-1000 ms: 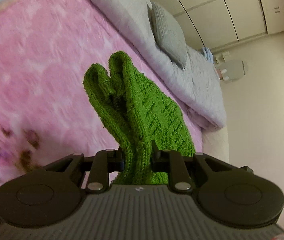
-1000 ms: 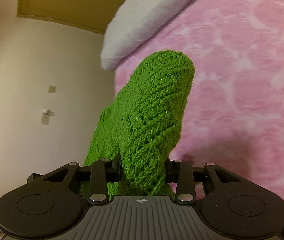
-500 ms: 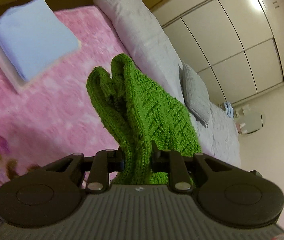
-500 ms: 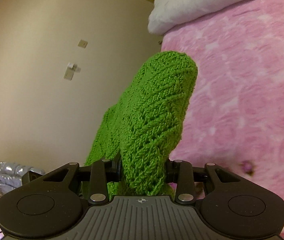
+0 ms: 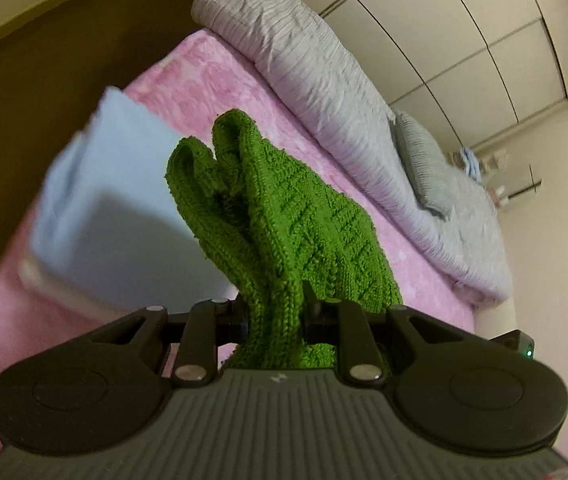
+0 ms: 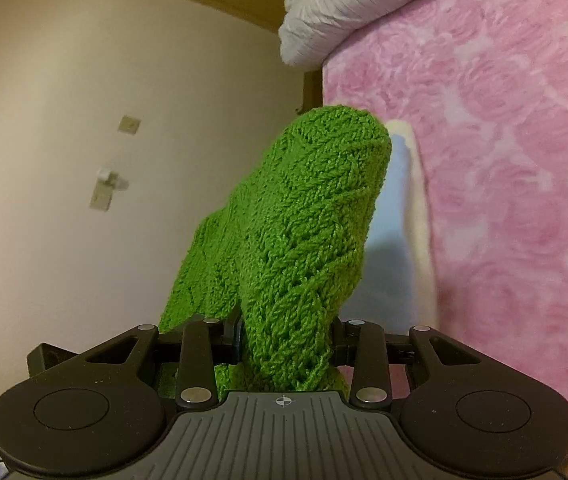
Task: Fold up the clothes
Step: 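Carry the held sweater with both grippers toward the folded towel stack, then lower the sweater onto the light-blue towel stack with both grippers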
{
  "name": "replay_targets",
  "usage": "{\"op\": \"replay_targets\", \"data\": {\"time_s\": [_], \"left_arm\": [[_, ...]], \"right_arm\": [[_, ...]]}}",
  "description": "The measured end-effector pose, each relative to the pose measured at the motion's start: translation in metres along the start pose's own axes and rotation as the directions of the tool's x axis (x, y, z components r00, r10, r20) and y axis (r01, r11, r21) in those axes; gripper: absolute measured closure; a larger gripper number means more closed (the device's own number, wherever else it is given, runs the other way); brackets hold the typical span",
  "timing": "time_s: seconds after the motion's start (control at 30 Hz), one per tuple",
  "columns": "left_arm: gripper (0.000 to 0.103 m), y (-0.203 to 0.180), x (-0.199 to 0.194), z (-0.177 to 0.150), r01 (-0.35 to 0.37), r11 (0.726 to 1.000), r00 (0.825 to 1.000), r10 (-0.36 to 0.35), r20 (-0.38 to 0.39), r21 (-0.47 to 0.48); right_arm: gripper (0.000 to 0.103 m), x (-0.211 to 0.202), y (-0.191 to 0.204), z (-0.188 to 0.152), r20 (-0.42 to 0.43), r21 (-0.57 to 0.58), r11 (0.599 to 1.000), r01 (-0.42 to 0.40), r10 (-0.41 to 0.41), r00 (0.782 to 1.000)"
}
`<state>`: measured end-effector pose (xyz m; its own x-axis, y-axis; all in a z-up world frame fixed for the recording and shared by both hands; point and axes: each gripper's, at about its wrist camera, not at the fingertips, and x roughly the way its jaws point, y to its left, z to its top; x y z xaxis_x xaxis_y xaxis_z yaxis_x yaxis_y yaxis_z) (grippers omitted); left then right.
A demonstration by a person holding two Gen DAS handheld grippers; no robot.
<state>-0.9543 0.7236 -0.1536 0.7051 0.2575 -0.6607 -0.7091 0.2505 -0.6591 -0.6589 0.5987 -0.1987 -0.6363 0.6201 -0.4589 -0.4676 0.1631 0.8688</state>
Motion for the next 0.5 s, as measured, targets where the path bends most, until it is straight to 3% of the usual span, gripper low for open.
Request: {"op": "replay_targets", "data": {"time_s": [0.27, 0.5], "left_arm": [[0.085, 0.067, 0.041, 0.070, 0.034, 0.999, 0.999, -0.034, -0.022, -0.007], [0.085, 0.101, 0.089, 0.103, 0.048, 0.999, 0.997, -0.049, -0.054, -0.012]], "right_arm": [[0.068, 0.093, 0.004, 0.037, 0.037, -0.035, 0.997, 0.063, -0.062, 0.997], [0.068, 0.130, -0.011, 0.054, 0.061, -0.049, 0.992, 0.119, -0.116, 0.991]]}}
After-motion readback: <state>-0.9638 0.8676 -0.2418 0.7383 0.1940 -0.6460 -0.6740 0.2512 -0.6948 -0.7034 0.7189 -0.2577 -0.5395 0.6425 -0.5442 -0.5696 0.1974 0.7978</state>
